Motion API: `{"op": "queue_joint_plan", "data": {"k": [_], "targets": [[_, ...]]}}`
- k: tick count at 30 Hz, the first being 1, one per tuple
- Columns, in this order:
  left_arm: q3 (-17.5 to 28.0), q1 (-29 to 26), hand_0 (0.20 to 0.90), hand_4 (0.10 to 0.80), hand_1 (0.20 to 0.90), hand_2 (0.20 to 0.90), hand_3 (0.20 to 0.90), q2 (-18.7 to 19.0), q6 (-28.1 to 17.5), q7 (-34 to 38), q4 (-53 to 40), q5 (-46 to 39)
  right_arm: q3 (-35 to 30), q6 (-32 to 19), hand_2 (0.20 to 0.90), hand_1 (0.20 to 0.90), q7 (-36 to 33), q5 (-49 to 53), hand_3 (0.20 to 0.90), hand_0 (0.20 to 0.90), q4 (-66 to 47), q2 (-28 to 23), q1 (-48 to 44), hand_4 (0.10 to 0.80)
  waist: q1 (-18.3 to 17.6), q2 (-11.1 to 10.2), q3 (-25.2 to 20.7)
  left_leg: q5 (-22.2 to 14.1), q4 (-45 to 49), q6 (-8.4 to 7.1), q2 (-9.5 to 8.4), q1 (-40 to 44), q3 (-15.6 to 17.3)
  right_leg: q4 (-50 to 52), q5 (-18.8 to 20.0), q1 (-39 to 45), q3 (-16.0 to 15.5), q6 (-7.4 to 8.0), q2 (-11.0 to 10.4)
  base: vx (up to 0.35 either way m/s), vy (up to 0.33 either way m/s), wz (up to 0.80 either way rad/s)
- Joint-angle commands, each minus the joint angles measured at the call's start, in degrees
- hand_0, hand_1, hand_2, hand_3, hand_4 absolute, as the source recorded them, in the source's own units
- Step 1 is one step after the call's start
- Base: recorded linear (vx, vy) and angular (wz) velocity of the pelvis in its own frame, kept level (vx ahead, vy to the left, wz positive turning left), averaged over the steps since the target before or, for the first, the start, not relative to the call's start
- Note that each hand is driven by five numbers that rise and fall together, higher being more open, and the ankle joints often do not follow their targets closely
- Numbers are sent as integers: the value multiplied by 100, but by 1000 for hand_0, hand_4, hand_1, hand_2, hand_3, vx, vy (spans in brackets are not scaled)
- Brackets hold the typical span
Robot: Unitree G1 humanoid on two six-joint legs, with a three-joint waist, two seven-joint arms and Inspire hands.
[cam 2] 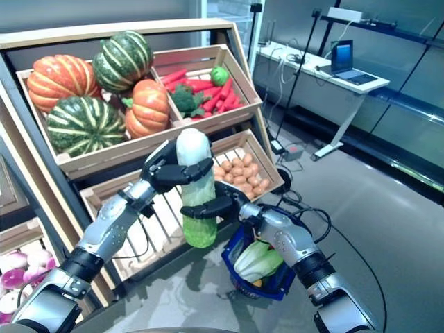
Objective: Put vegetables into the basket
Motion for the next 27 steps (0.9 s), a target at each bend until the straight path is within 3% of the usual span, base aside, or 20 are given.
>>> {"op": "queue_joint_plan", "data": {"k": [1, 16, 17, 18, 22, 27], "targets": [[-441, -701, 300, 400, 300, 300, 300, -807, -453, -578, -466, -721, -322, -384, 300, 300, 7, 1181, 300, 300, 390, 695, -1240, 400, 23, -10, -321, -399, 4, 188, -318, -106, -97, 86, -127, 66, 279, -220, -30, 0, 0, 0], [-402, -681, 300, 400, 300, 300, 300, -702, -351, -444, -506, -671, -412, -424, 300, 300, -163, 1094, 300, 300, 384, 653, -1214, 400, -9, 1, -318, -403, 4, 200, -323, -119, -106, 82, -123, 32, 342, -220, -37, 0, 0, 0], [-390, -666, 627, 618, 627, 627, 627, -691, -328, -411, -499, -641, -428, -417, 300, 300, -186, 1090, 300, 300, 377, 648, -1194, 400, -11, 1, -309, -400, 4, 199, -320, -120, -103, 88, -123, 27, 348, -221, -38, 0, 0, 0], [-378, -661, 900, 800, 900, 900, 900, -683, -284, -384, -505, -636, -433, -419, 300, 300, -200, 1086, 300, 300, 374, 648, -1178, 400, -11, 1, -308, -399, 4, 200, -320, -120, -105, 88, -124, 25, 352, -221, -38, 0, 0, 0], [-301, -593, 900, 800, 900, 900, 900, -554, -210, -287, -480, -317, -522, -414, 300, 300, -327, 881, 300, 300, 422, 557, -1056, 400, -8, 6, -278, -403, 4, 199, -319, -107, -115, 88, -124, 35, 364, -216, -40, 24, -16, 0], [40, -329, 900, 800, 900, 900, 900, -91, -101, -109, -364, -7, -809, -468, 300, 300, -483, 988, 300, 300, 479, 272, -715, 400, -3, 7, -265, -414, 4, 195, -307, -91, -97, 62, -117, 45, 370, -199, -47, 27, -33, -1]]}}
